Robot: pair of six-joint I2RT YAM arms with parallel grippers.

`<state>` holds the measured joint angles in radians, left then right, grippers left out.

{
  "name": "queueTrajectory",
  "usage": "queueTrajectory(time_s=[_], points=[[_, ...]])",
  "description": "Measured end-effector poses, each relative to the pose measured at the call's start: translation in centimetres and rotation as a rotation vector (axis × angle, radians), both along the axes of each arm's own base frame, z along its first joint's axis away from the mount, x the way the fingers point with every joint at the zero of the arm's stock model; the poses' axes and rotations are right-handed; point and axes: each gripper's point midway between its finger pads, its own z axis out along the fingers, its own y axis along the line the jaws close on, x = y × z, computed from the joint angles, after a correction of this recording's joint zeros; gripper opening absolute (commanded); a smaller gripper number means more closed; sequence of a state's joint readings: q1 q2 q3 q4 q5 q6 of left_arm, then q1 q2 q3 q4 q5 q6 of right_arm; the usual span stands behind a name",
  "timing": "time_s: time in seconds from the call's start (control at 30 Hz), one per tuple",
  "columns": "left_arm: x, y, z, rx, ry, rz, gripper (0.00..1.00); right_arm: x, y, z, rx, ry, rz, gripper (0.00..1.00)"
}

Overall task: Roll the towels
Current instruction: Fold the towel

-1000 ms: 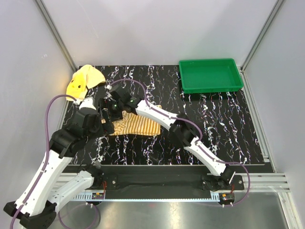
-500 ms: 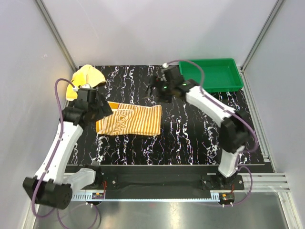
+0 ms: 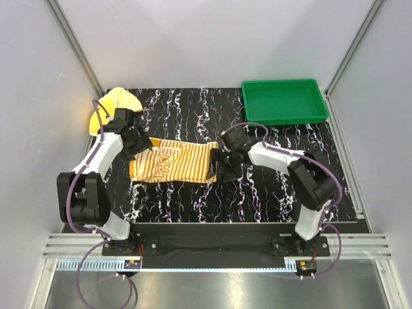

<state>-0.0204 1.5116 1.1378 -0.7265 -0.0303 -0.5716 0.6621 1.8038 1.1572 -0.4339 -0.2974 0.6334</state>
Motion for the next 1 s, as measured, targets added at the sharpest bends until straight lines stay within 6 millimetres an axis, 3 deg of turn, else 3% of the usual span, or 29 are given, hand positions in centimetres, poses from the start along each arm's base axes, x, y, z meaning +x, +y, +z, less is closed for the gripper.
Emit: queueTrajectory(time_s=[0.07, 0.3, 0.53, 0.63, 0.67, 0.8, 0.87, 1.0], points=[[0.4, 0.4, -0.7, 0.019, 0.011, 0.011, 0.74, -0.4, 0.2, -0.9, 0.006, 0.026, 0.01, 0.83], [1.8, 1.3, -3.3, 0.056, 0.051, 0.02, 0.66, 0.4, 1.7, -0.3, 0.084, -0.006, 0.037, 0.79], [3.2, 1.3, -6.2, 0.059, 0.096, 0.013, 0.56, 0.1, 2.4, -1.6, 0.113, 0.022, 0.057, 0.77], [3.4, 1.3, -6.9, 0.057, 0.105, 0.012, 0.45, 0.1, 2.6, -1.6, 0.13, 0.022, 0.064, 0.75], [3.4, 1.3, -7.1, 0.056, 0.107, 0.012, 0.33, 0.1, 2.7, -1.6, 0.136, 0.024, 0.067, 0.73], [3.8, 1.2, -7.5, 0.05, 0.11, 0.015, 0.07, 0.0, 2.9, -1.8, 0.147, 0.028, 0.073, 0.63], [3.9, 1.1, -7.5, 0.048, 0.107, 0.014, 0.0, -0.1, 2.9, -2.0, 0.147, 0.028, 0.076, 0.57], [4.5, 1.1, -6.7, 0.048, 0.093, 0.016, 0.0, -0.5, 2.7, -2.6, 0.148, 0.048, 0.08, 0.36]])
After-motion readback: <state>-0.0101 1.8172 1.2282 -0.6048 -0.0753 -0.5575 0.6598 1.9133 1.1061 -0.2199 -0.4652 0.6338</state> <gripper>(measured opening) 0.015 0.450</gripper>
